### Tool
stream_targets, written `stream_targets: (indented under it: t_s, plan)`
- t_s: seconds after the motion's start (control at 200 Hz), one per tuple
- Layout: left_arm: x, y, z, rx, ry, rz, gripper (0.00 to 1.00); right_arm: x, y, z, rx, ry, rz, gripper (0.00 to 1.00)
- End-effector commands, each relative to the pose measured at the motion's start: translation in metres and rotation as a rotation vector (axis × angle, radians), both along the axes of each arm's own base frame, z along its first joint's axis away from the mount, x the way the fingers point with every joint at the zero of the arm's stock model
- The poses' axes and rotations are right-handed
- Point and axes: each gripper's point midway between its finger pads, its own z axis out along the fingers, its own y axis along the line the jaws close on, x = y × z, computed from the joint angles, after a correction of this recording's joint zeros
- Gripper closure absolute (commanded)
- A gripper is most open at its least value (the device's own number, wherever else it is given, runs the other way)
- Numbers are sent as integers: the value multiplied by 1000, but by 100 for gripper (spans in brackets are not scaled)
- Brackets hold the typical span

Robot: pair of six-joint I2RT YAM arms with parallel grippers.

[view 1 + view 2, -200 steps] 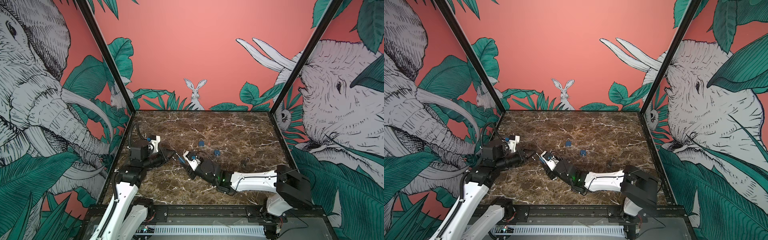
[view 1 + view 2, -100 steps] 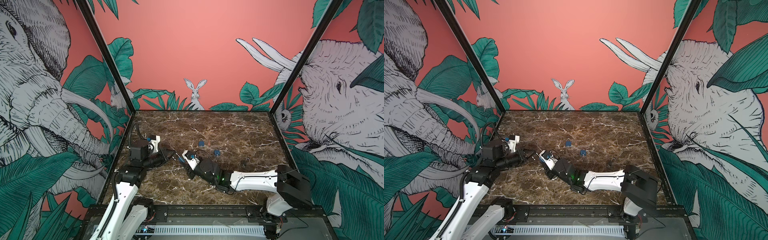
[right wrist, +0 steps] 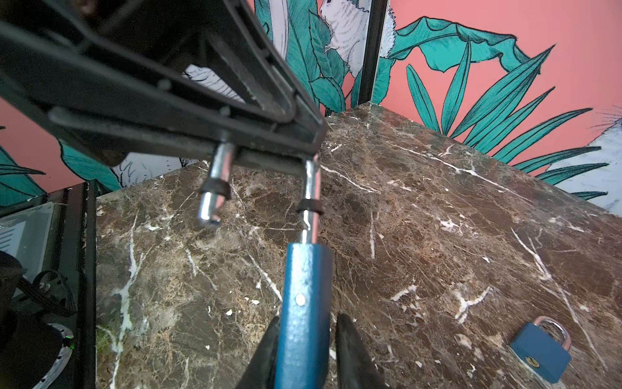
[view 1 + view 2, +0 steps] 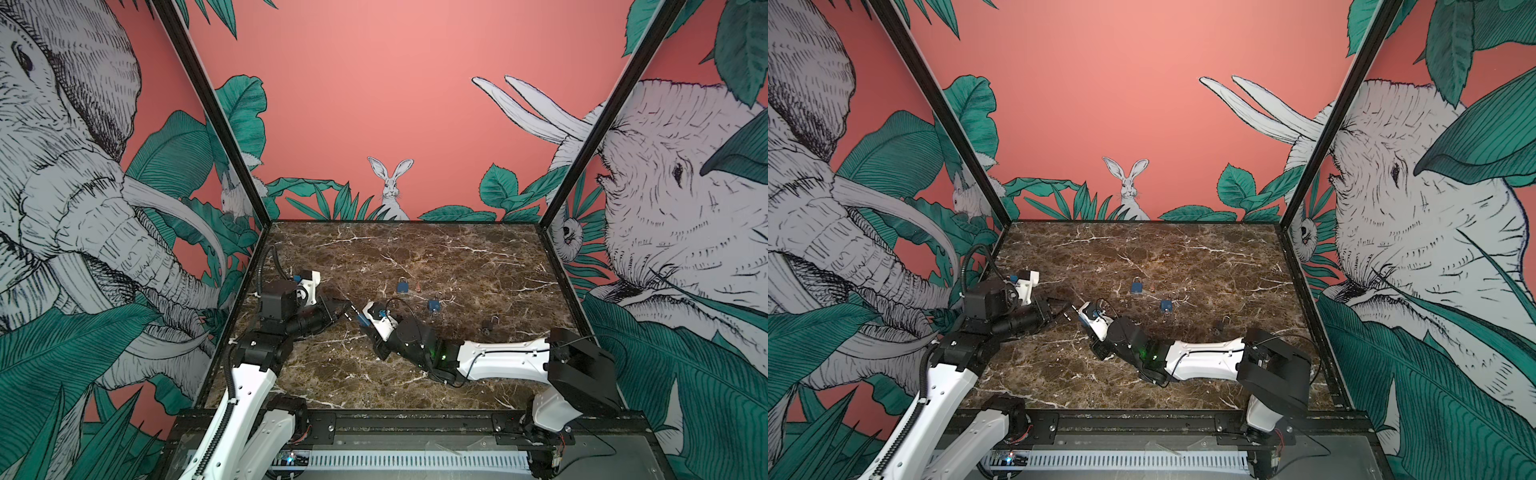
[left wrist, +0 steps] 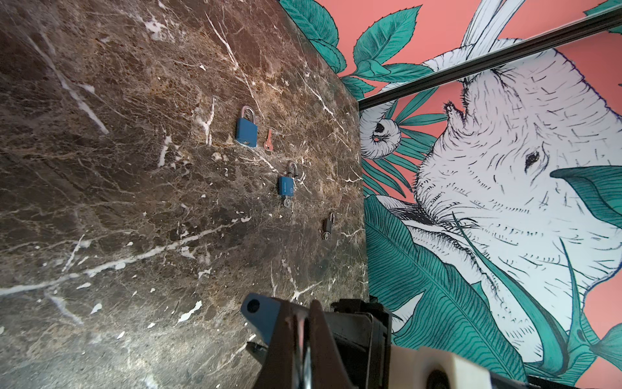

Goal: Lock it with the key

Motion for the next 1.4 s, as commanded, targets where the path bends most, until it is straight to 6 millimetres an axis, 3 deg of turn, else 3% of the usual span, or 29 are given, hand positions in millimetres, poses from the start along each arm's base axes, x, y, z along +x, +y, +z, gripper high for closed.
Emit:
stream_targets:
  t_s: [0.0, 0.15, 0.47, 0.5, 0.575, 0.725, 1.045, 1.395]
  plan:
    - [0, -2, 24, -20, -62, -8, 100, 4, 2, 15, 46, -6, -5, 73]
    - [1, -2, 23, -21, -62, -8, 100, 4, 2, 13, 40, -4, -4, 72]
    - [1, -2, 20, -16, -54, -8, 100, 7, 0, 10, 13, -12, -24, 61]
    - [1, -2, 20, -16, -55, -8, 100, 6, -3, 25, 41, -25, -26, 58]
    - [1, -2, 21, -16, -54, -9, 100, 8, -5, 27, 41, -31, -36, 52]
    - [1, -2, 21, -15, -56, -11, 100, 10, -8, 33, 51, -43, -48, 51]
    - [1, -2, 20, -17, -54, -11, 100, 8, -5, 32, 45, -30, -23, 62]
    - [3, -3, 16, -14, -52, -18, 100, 1, 0, 38, 52, -17, 31, 81]
